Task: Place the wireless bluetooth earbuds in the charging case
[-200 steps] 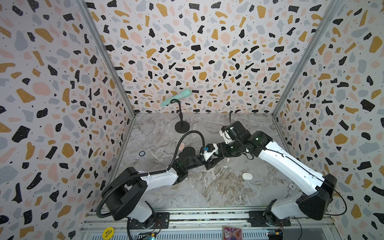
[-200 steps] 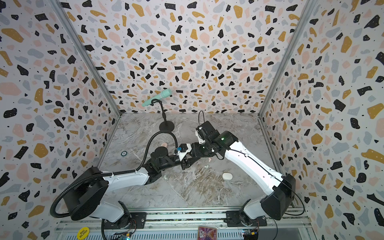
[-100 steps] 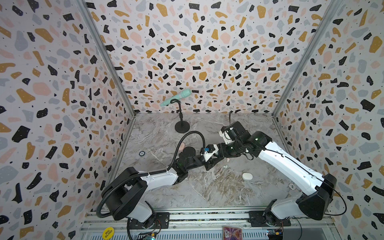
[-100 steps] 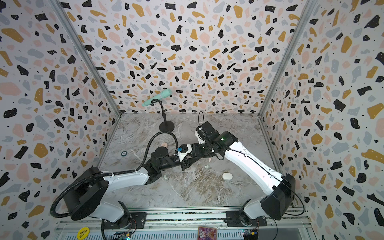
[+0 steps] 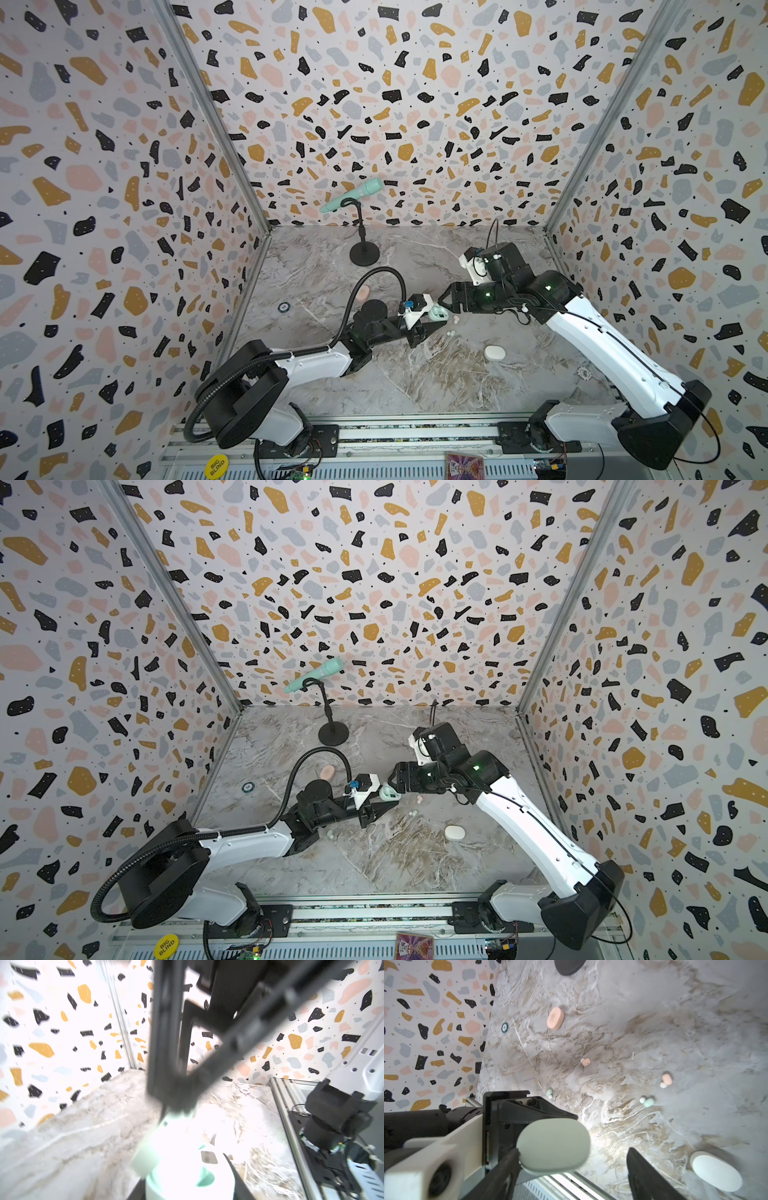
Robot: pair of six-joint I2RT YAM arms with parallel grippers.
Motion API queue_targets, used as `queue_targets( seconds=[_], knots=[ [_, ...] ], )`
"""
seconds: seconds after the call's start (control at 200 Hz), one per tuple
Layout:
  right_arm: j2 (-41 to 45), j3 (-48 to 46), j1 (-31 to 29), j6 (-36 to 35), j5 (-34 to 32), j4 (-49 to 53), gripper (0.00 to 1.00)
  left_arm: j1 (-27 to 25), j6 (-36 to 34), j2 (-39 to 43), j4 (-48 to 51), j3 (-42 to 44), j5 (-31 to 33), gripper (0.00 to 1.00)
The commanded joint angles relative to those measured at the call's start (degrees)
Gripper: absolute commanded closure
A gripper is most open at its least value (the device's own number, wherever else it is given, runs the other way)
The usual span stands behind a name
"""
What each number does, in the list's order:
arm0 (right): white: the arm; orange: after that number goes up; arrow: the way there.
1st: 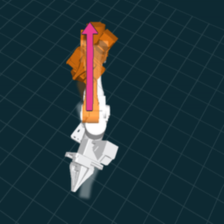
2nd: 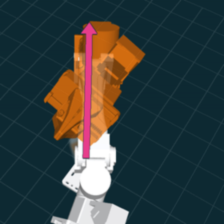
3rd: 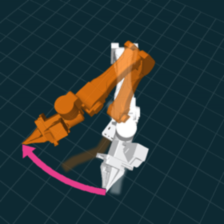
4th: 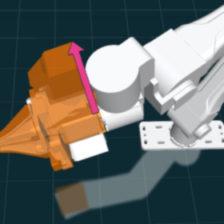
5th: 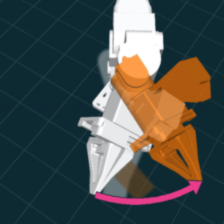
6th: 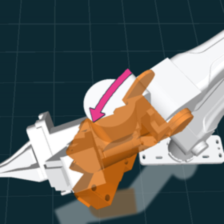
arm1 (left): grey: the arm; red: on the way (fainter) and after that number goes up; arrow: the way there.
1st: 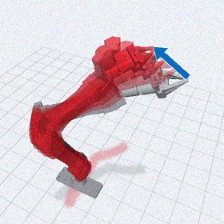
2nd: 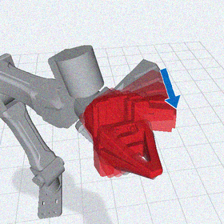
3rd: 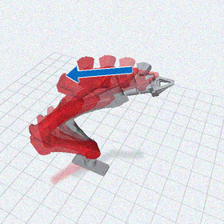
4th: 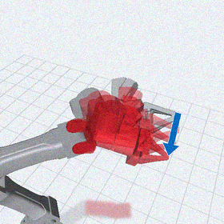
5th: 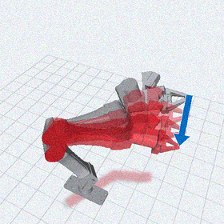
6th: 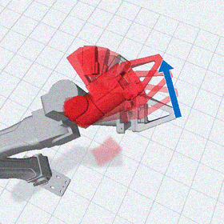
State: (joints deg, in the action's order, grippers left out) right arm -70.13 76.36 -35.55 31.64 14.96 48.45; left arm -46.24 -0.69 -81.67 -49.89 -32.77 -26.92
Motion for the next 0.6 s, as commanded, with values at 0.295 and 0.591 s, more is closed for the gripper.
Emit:
queue_targets(
  seconds=[0.295, 0.591],
  knots=[
    [6.98, -2.88, -7.23, -18.92, -2.18, -2.46, 0.17, 0.33, 1.12, 9.31, 5.98, 0.79, -5.81, 0.62],
    [9.83, -6.62, -14.42, -26.46, -6.26, -4.89, 0.18, 0.29, 8.97, 9.60, -3.32, 2.15, -11.99, 0.64]
  ],
)
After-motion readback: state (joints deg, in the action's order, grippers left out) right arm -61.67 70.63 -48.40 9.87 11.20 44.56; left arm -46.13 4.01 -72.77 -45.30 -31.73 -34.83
